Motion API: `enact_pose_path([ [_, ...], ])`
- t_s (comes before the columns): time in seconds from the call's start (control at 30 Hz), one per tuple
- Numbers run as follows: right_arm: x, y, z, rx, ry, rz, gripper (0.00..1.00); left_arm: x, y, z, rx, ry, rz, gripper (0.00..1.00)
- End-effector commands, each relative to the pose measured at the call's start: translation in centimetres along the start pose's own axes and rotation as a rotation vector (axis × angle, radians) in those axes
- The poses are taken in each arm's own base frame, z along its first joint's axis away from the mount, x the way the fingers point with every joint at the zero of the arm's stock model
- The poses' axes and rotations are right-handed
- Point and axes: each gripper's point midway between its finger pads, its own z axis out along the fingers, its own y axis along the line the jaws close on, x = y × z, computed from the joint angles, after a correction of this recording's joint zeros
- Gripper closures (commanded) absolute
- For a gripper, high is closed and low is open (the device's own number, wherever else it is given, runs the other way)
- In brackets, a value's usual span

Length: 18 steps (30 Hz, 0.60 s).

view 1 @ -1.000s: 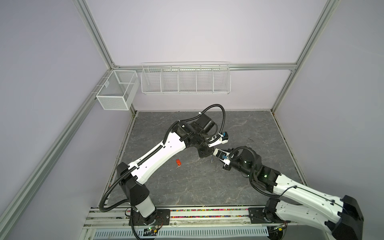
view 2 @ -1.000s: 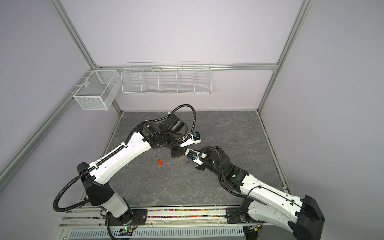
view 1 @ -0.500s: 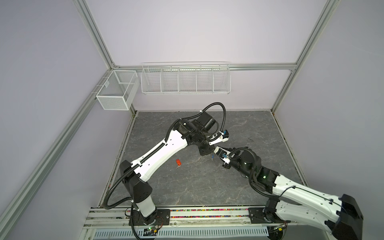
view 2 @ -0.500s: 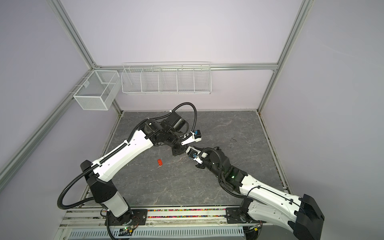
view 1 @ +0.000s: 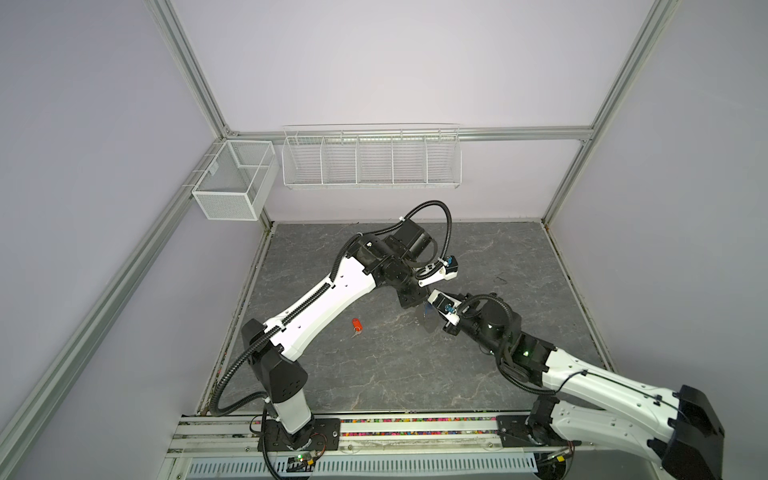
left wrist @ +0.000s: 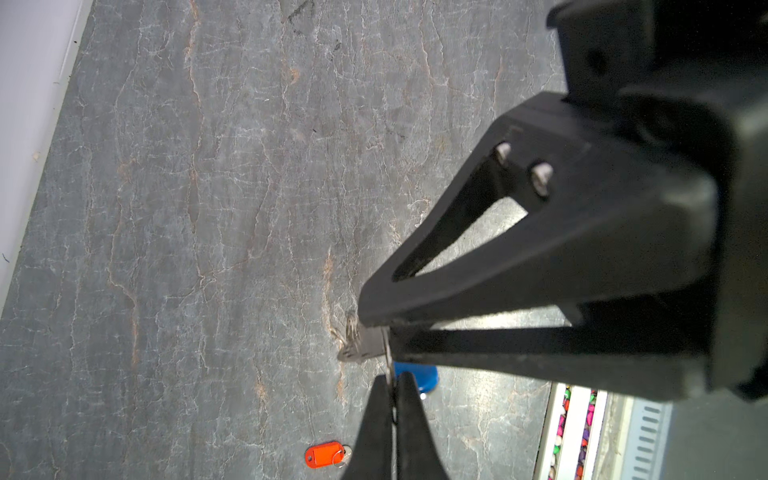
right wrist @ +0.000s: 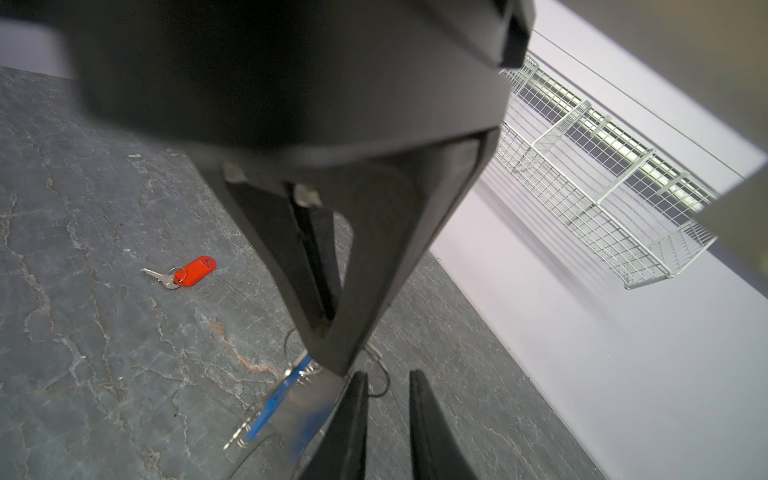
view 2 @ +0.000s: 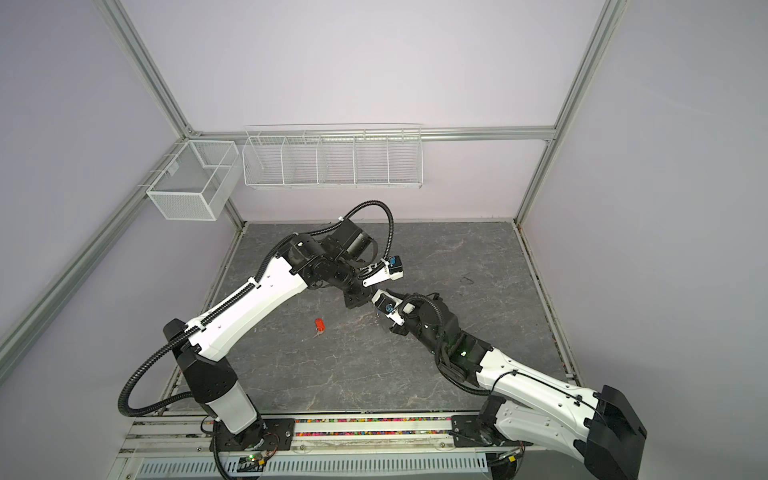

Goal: Put the keys on the keyring

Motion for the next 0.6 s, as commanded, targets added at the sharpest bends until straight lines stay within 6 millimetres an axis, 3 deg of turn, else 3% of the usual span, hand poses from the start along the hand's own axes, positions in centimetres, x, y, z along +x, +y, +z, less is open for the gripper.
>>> enact_pose_path([
  [0.0,-2.0,-0.5,-0.1,0.024,-0.081,0.042,0.79,-1.2,-2.8,1.2,0.108,-0.022,0.066,1.0],
  [0.1,-2.0,-0.4,0.0,0.01,-0.075,0.046,0.82,-1.1,-3.3,1.2,0.125,-0.028,0.102,1.0],
  [0.37,-1.2,2.6,-1.0,-0.203,-0.114,0.038,0.82,-0.4,-4.4,0.3,0.13,-0.073,0.251,1.0],
  [0.57,-0.8,2.8,-1.7,-0.262,-0.111,0.085,0.84,-0.2,-5.5,-0.6,0.138,-0.127,0.339,1.0],
])
